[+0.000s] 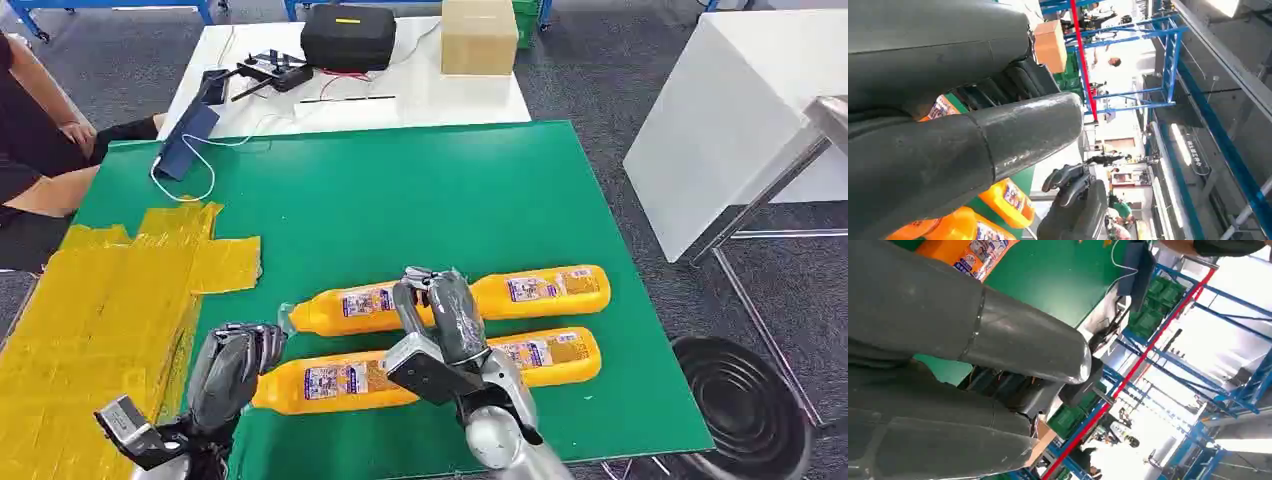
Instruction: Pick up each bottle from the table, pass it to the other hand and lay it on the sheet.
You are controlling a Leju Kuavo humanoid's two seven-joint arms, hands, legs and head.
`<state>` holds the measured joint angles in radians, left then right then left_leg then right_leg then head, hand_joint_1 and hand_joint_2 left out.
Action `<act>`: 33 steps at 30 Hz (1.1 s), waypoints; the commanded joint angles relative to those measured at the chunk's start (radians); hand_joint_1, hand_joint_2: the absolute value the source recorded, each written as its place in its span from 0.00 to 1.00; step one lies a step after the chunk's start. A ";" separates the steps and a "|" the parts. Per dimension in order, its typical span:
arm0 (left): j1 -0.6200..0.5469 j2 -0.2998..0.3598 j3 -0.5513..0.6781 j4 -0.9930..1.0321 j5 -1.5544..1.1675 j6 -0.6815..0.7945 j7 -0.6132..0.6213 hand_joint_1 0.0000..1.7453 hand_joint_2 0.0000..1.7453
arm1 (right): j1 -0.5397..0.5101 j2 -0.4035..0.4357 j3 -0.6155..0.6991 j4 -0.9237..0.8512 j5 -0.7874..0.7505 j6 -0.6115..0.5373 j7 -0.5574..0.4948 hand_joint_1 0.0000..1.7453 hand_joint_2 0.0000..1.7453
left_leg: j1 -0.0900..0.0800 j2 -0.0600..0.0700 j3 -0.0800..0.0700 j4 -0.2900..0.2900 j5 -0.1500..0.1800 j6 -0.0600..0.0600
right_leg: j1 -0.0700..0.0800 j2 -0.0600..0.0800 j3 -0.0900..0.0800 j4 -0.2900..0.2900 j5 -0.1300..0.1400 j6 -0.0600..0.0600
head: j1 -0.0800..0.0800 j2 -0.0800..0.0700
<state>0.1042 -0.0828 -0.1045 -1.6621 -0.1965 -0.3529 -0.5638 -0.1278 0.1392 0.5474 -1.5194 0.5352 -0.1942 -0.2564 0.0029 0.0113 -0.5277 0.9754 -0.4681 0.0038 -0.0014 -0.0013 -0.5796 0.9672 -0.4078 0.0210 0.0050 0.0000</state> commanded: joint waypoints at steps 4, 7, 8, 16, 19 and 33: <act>0.160 -0.188 -0.195 -0.085 -0.039 0.493 -0.134 1.00 0.00 | 0.386 -0.098 -0.111 -0.243 -0.245 0.000 -0.421 1.00 0.00 | 0.001 -0.002 0.004 0.000 -0.002 0.000 | 0.001 -0.001 0.004 0.000 -0.002 0.000 | 0.000 0.000; 0.156 -0.177 -0.214 -0.079 -0.029 0.516 -0.134 1.00 0.00 | 0.394 -0.096 -0.115 -0.247 -0.239 -0.001 -0.425 1.00 0.00 | 0.001 -0.002 0.005 0.001 -0.002 -0.001 | 0.001 -0.001 0.005 0.000 -0.002 0.000 | 0.000 0.000; 0.156 -0.177 -0.214 -0.079 -0.029 0.516 -0.134 1.00 0.00 | 0.394 -0.096 -0.115 -0.247 -0.239 -0.001 -0.425 1.00 0.00 | 0.001 -0.002 0.005 0.001 -0.003 -0.001 | 0.001 -0.001 0.006 0.000 -0.002 0.000 | 0.000 0.000; 0.133 -0.163 -0.162 -0.067 0.109 0.499 -0.134 0.00 0.00 | 0.335 -0.077 -0.055 -0.196 -0.124 -0.040 -0.339 0.00 1.00 | -0.001 -0.002 0.003 0.000 -0.009 0.002 | -0.001 0.000 0.004 0.000 -0.006 0.005 | -0.002 0.000; 0.125 -0.175 -0.162 -0.051 0.102 0.504 -0.134 0.00 0.00 | 0.338 -0.089 -0.046 -0.201 -0.116 -0.045 -0.329 0.00 1.00 | -0.002 -0.006 0.003 0.001 -0.009 0.005 | -0.002 -0.005 0.006 -0.001 -0.006 0.005 | 0.000 0.000; 0.131 -0.171 -0.164 -0.059 0.102 0.510 -0.134 0.00 0.00 | 0.308 -0.119 -0.005 -0.143 -0.056 -0.035 -0.251 0.00 1.00 | -0.002 -0.003 0.008 -0.001 -0.008 0.005 | -0.002 -0.002 0.009 -0.002 -0.006 0.005 | -0.001 0.000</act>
<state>0.2437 -0.2544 -0.2628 -1.7502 -0.0912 0.1522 -0.6638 0.2095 0.0706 0.4986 -1.7117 0.4215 -0.2331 -0.5688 -0.0001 0.0090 -0.5223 0.9753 -0.4749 0.0097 -0.0041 -0.0038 -0.5733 0.9663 -0.4136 0.0265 0.0042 0.0000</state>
